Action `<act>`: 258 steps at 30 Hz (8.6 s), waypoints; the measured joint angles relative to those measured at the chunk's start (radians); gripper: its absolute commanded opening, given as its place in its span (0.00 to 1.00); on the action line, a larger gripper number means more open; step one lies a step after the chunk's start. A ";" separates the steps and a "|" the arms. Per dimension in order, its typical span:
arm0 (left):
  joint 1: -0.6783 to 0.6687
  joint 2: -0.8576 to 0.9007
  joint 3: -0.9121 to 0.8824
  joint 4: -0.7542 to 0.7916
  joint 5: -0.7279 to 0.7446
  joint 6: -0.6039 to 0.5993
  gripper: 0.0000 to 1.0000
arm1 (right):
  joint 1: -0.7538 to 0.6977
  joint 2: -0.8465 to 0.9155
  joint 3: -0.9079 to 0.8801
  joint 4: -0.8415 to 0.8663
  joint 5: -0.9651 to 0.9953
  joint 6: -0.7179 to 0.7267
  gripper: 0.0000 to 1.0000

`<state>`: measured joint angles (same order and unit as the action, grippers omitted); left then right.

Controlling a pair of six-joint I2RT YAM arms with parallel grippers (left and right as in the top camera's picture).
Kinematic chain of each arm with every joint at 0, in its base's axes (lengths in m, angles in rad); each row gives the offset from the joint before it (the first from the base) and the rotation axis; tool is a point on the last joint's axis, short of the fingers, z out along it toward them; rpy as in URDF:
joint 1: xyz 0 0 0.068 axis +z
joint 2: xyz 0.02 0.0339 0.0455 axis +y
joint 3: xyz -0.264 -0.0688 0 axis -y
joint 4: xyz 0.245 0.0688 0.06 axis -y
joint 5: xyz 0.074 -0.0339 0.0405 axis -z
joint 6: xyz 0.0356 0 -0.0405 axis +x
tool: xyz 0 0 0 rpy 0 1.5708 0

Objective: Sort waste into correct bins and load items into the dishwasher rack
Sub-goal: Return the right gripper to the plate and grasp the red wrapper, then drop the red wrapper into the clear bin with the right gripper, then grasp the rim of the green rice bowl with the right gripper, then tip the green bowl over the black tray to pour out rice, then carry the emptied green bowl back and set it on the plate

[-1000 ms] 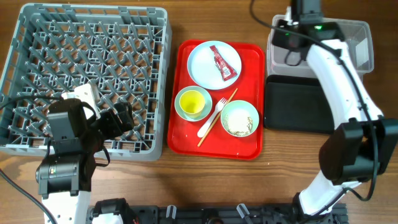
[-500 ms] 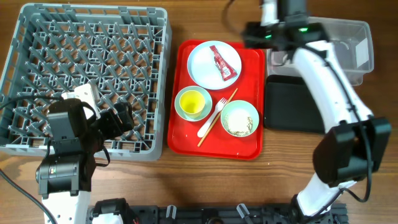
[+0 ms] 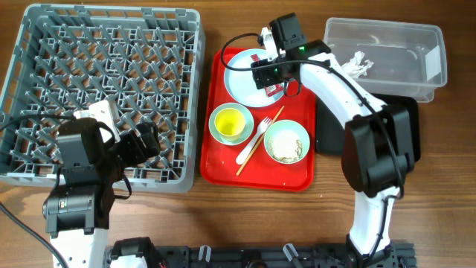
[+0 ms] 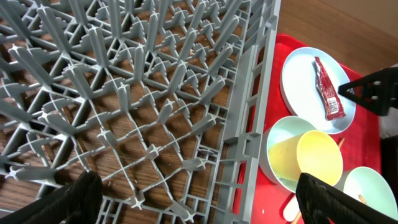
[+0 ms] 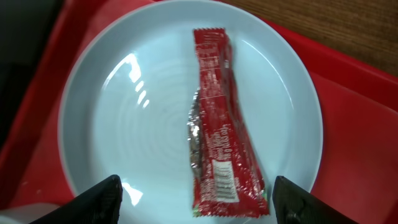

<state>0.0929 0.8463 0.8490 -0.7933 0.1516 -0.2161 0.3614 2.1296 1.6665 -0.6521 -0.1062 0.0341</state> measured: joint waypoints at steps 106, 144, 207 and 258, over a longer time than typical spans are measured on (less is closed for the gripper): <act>0.000 0.000 0.000 0.000 0.003 0.000 1.00 | 0.268 -0.278 -0.448 -0.221 0.066 0.383 0.28; 0.000 0.000 0.000 -0.001 0.003 0.000 1.00 | 0.146 -0.489 -0.361 -0.237 -0.100 0.369 0.04; 0.000 0.000 0.000 -0.001 0.003 0.000 1.00 | -1.012 -0.262 -0.563 0.098 -1.451 0.534 0.04; 0.000 0.000 0.000 -0.001 0.003 0.000 1.00 | -0.643 -0.659 -0.568 -0.079 -0.768 0.251 0.04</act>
<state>0.0929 0.8463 0.8494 -0.7940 0.1551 -0.2161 -0.2813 1.4704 1.0981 -0.7307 -0.8738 0.2852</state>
